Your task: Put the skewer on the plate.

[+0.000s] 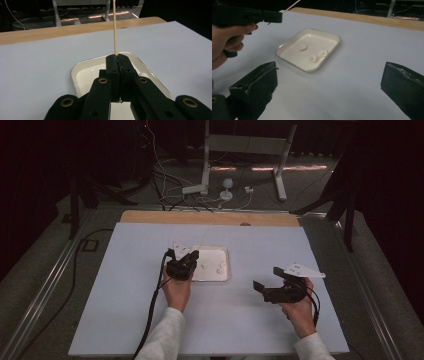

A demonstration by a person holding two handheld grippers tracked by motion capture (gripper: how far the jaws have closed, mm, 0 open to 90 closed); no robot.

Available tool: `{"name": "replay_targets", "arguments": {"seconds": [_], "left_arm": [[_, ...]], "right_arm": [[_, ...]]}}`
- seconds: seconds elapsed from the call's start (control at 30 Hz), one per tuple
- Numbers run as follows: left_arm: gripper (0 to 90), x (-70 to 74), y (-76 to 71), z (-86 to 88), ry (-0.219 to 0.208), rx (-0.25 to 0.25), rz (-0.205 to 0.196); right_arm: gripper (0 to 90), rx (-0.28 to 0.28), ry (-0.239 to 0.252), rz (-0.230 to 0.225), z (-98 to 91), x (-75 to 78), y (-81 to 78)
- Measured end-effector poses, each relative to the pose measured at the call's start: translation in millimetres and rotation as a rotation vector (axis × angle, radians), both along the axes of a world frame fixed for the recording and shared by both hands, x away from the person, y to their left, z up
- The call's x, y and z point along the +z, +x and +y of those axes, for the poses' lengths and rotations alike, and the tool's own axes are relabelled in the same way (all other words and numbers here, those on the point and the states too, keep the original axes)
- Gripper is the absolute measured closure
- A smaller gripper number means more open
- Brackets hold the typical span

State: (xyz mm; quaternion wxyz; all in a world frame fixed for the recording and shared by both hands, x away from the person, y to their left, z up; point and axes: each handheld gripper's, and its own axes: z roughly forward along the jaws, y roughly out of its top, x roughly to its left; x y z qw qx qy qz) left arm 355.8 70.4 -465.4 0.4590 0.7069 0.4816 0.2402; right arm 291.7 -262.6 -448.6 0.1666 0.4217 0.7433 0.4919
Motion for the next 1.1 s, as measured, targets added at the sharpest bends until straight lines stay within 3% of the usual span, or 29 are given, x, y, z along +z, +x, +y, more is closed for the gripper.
{"name": "replay_targets", "arguments": {"seconds": [0.37, 0.67, 1.1], "left_arm": [[89.5, -8.9, 3.6, -6.2, 0.015, 0.009, 0.020], [89.4, -25.9, 6.2, -10.3, 0.029, 0.018, 0.057], [89.2, -50.2, 7.0, -8.9, 0.067, 0.043, 0.135]], "right_arm": [[1.2, -0.037, -0.006, -0.020, -26.8, 0.2, -18.7], [1.2, -0.079, 0.022, -0.043, -49.7, 6.4, -31.6], [1.2, -0.084, 0.030, -0.040, -54.2, 5.5, -36.0]]}}
